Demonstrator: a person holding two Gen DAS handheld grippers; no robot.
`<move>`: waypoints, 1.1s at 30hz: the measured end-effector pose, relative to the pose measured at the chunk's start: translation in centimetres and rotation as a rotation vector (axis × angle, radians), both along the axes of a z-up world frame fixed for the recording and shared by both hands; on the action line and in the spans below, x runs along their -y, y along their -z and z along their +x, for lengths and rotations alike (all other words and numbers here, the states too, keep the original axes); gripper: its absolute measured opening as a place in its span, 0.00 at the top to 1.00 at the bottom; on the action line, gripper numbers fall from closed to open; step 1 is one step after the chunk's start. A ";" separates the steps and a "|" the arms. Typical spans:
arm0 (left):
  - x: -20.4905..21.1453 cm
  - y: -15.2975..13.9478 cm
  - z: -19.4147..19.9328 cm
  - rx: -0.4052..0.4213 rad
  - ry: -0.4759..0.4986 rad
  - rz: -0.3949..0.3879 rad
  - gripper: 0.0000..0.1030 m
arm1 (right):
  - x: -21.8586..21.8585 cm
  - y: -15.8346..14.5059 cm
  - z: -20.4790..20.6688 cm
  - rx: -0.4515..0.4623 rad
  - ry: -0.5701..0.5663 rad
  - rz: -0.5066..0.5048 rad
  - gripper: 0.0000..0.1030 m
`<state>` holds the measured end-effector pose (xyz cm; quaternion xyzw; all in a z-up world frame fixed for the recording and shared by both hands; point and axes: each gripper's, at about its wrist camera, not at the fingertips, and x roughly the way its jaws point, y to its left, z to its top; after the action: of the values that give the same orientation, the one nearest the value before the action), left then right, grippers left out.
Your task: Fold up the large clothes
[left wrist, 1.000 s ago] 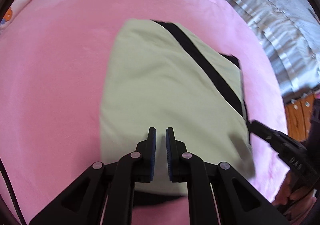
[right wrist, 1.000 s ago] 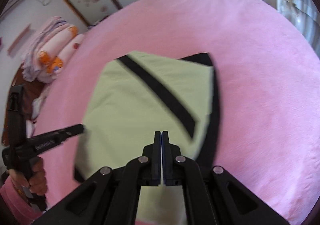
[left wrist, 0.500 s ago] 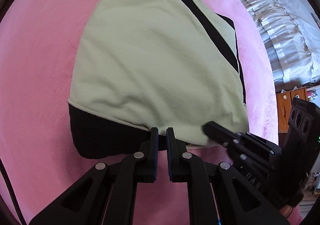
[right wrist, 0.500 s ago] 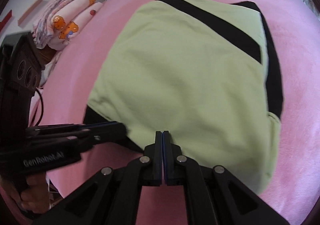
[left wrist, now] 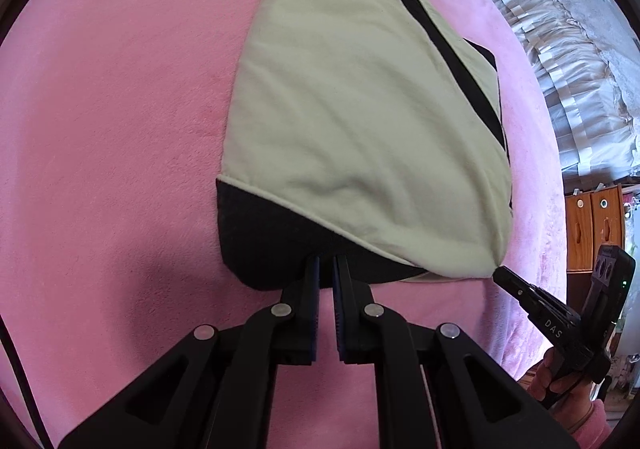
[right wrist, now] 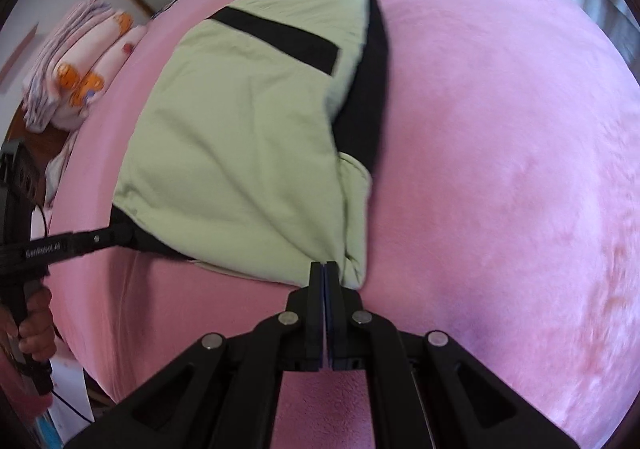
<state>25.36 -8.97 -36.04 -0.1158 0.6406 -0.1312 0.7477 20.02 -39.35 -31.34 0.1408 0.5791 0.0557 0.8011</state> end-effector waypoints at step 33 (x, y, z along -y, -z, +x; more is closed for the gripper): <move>-4.2 3.9 12.4 -0.137 -0.079 -0.282 0.28 | 5.9 6.2 12.1 -0.226 0.187 0.749 0.30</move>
<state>37.81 -4.72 -39.96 -0.2534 0.6603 -0.1819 0.6832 32.08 -45.22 -37.58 0.4802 0.5878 0.1741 0.6274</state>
